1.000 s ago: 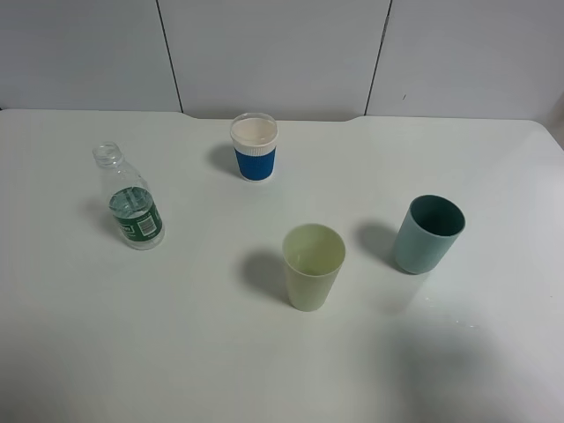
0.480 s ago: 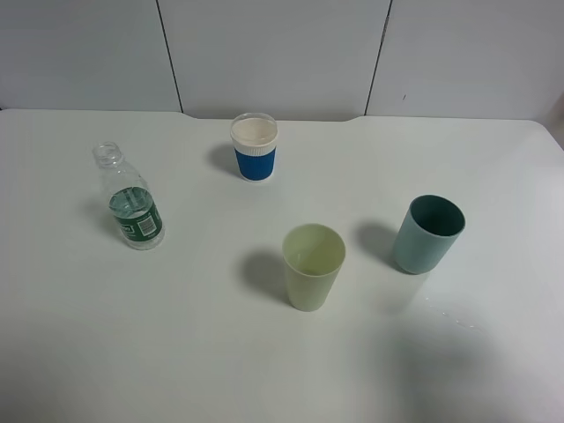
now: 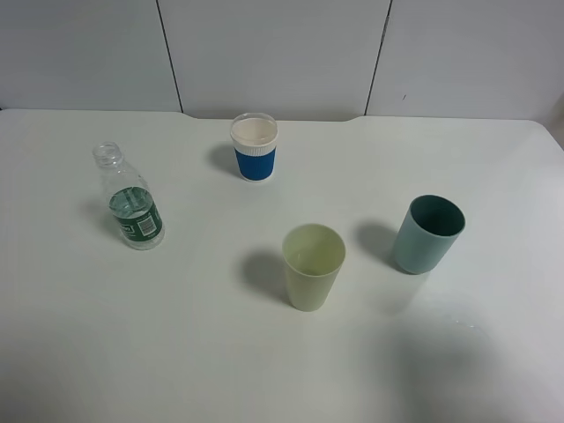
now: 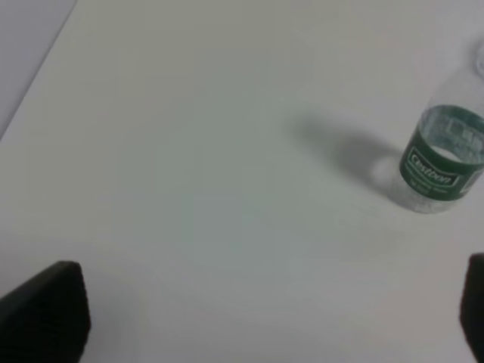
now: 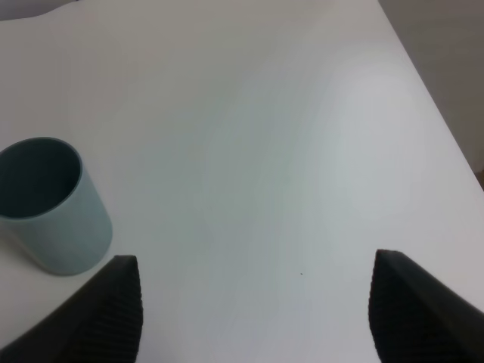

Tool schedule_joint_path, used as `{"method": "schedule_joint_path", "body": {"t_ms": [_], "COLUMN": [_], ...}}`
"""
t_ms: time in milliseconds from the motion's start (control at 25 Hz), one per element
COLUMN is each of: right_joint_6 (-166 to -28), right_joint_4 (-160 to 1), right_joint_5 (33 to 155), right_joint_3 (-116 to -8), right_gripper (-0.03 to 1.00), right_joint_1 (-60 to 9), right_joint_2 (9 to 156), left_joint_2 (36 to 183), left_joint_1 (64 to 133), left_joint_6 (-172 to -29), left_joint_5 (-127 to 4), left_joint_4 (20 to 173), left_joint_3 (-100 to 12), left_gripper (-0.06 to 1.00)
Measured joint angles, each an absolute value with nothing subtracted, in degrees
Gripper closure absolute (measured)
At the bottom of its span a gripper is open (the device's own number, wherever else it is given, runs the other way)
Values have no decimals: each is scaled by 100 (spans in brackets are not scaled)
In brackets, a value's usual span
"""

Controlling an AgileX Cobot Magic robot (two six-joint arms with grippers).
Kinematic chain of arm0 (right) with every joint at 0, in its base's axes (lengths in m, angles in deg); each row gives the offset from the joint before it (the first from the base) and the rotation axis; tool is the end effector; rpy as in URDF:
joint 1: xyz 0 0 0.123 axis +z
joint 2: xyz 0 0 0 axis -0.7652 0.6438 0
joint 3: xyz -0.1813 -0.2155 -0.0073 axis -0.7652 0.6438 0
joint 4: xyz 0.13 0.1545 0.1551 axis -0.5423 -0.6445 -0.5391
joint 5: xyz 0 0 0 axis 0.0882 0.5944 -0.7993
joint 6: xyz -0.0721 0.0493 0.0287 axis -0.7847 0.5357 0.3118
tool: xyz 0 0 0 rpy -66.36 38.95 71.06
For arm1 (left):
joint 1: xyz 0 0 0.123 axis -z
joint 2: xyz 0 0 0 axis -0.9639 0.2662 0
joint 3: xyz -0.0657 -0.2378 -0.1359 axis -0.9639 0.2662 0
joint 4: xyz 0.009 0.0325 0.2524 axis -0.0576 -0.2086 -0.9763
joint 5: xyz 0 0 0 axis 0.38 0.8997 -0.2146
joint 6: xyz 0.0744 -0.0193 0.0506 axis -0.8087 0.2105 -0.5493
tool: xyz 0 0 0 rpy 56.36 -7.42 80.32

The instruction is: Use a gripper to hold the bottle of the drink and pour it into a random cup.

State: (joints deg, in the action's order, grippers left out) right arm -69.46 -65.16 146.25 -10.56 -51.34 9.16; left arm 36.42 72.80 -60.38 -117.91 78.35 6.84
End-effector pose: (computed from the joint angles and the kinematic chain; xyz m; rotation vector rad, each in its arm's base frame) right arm 0.0001 -0.0091 0.2789 0.1152 2.0397 -0.0995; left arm 0.0005 0.0061 0.2802 -0.1384 2.0227 0.0460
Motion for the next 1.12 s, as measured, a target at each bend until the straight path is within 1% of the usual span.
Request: {"method": "schedule_joint_path", "body": {"t_ms": [1120], "right_joint_6": [-6946], "right_joint_4": [-6516], "right_joint_5": [14625], "right_joint_3": [-1056], "right_gripper": [33], "right_joint_1": [-5134], "right_joint_2": [916], "left_joint_2": [3642], "left_joint_1": [7280], "left_joint_6": [-6038], "left_joint_5": [-11791], "left_joint_4": [7835], "left_joint_3": [684], "left_gripper": [-5]}}
